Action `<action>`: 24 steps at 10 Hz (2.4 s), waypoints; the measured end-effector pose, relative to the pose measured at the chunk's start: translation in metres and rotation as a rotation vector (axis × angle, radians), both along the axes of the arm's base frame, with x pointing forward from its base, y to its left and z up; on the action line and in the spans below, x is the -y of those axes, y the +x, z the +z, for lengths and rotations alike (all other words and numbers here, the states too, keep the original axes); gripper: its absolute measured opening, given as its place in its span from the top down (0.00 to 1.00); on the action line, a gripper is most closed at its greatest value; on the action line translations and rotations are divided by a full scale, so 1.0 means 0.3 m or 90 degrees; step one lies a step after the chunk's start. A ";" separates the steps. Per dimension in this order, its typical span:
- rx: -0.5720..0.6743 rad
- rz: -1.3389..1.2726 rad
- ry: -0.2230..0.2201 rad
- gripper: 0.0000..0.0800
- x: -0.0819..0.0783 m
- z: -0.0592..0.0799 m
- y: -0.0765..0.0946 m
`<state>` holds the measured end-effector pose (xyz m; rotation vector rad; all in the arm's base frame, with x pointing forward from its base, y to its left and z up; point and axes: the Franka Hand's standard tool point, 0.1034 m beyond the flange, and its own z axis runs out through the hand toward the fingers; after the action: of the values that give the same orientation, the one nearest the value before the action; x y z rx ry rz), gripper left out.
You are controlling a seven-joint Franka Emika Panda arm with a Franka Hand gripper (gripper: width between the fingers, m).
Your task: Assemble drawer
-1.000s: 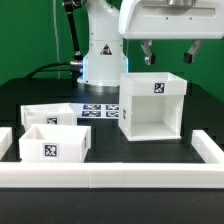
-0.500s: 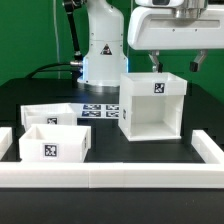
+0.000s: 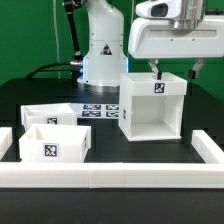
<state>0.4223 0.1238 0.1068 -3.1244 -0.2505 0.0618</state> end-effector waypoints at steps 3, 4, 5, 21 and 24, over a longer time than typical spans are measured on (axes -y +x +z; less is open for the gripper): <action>-0.005 -0.001 0.001 0.19 0.004 -0.034 -0.018; -0.004 -0.001 0.002 0.32 0.002 -0.027 -0.009; -0.002 -0.003 0.006 0.49 0.004 -0.021 0.001; 0.038 -0.005 0.025 0.95 0.046 -0.023 0.248; 0.083 -0.005 0.036 0.95 0.051 -0.022 0.364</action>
Offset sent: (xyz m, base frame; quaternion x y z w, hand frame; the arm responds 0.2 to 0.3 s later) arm 0.0066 0.0021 0.0059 -0.0061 -0.0139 0.0213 0.9997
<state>0.5313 0.1085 0.1003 -3.0766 -0.2374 -0.1473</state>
